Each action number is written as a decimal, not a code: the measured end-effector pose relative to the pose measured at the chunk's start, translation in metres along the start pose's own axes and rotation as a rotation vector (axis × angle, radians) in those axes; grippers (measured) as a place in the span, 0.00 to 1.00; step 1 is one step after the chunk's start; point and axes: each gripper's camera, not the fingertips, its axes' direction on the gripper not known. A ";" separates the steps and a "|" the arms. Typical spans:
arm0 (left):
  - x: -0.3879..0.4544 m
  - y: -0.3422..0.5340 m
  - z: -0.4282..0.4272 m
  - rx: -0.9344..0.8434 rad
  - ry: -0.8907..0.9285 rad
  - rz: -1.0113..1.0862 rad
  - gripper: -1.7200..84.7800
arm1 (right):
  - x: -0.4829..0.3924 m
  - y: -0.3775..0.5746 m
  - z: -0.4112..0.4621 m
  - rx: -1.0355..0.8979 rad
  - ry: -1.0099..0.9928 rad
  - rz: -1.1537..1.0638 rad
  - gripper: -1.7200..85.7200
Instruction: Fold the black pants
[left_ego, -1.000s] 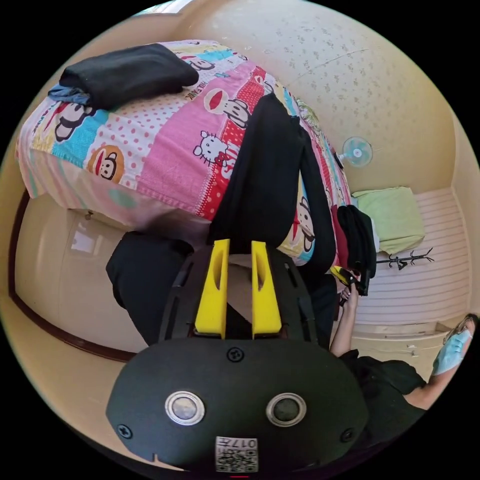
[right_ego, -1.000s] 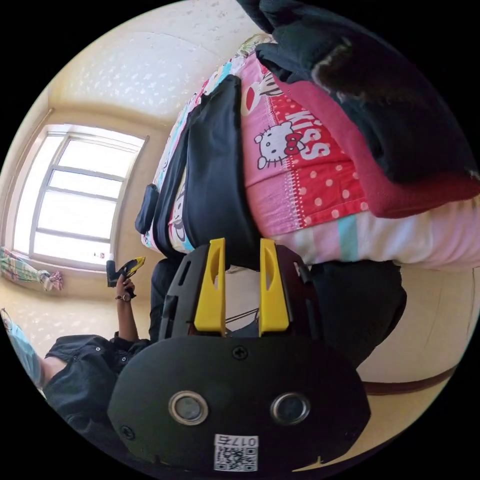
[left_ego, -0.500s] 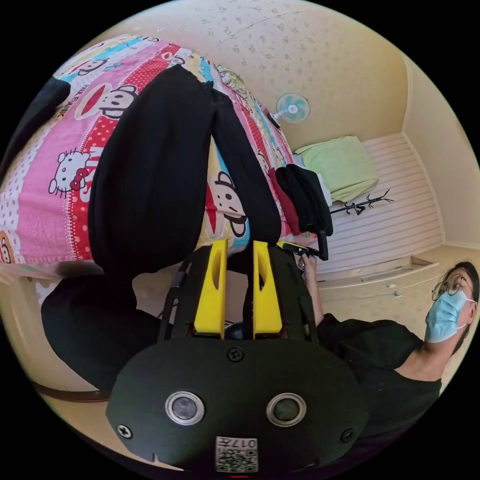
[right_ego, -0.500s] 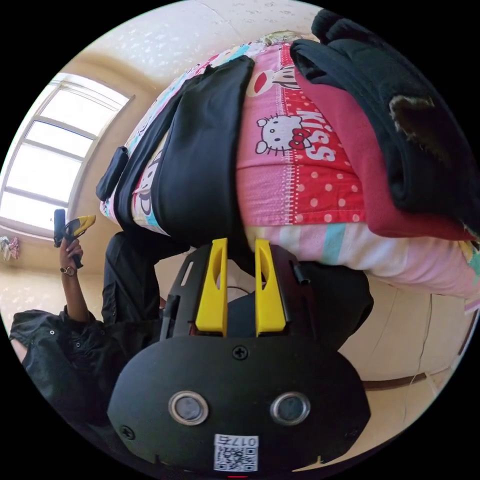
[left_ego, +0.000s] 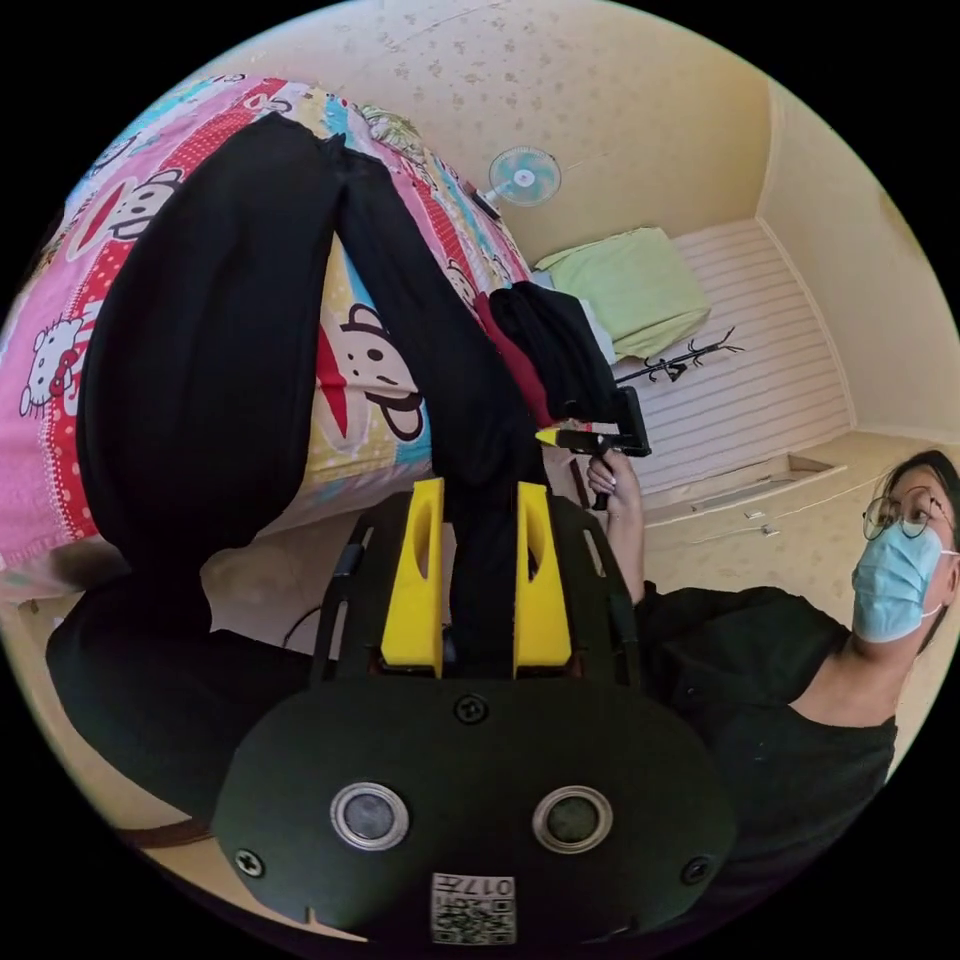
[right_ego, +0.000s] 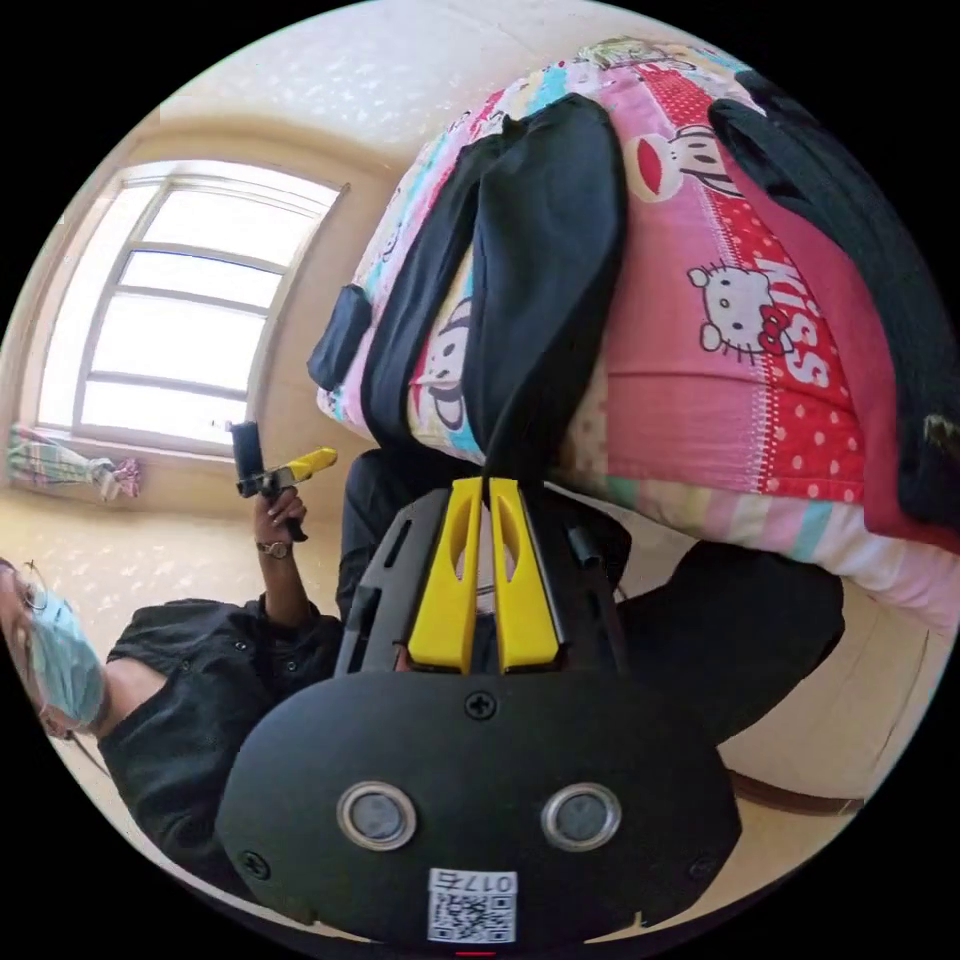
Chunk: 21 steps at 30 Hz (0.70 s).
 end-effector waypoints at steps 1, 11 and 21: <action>0.005 -0.001 -0.004 0.017 0.016 0.019 0.15 | -0.005 -0.008 0.004 -0.008 -0.026 -0.024 0.04; -0.023 -0.043 0.021 -0.076 0.059 -0.058 0.22 | -0.031 -0.118 0.139 -0.244 -0.159 -0.103 0.03; -0.038 -0.049 0.029 -0.162 0.143 -0.086 0.08 | -0.009 -0.124 0.179 -0.276 -0.166 -0.093 0.03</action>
